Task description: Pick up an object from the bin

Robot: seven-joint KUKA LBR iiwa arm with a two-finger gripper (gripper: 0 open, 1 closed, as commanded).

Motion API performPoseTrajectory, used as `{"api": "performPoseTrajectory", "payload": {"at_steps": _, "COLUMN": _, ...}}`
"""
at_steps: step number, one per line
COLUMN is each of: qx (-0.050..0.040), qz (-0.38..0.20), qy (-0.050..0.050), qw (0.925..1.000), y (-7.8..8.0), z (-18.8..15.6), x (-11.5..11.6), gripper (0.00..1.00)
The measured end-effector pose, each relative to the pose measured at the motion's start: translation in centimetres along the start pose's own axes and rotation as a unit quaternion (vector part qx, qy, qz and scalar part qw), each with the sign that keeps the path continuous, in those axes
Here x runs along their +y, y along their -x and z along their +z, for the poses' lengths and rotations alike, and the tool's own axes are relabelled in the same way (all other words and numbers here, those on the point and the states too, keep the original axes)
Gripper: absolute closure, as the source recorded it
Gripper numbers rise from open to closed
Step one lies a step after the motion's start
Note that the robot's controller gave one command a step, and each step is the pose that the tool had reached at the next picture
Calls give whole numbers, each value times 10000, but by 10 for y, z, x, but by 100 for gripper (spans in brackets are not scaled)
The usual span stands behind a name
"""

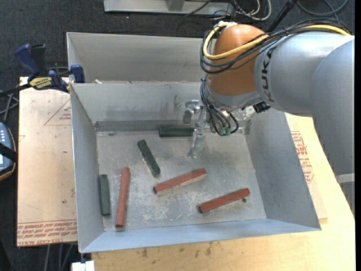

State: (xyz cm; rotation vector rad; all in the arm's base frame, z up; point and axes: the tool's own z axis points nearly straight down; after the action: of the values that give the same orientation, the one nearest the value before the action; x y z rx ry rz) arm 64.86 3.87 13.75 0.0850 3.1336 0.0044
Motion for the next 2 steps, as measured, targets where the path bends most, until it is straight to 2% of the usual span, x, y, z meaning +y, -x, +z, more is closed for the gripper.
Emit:
{"api": "performPoseTrajectory", "payload": {"at_steps": 1, "qx": 20, "qz": 1035, "qy": -6, "qw": 9946, "y": -33, "z": 59, "x": -36, "gripper": 100}}
{"api": "performPoseTrajectory", "payload": {"at_steps": 2, "qx": 8, "qz": 1037, "qy": -10, "qw": 9946, "y": -34, "z": 60, "x": -37, "gripper": 0}}
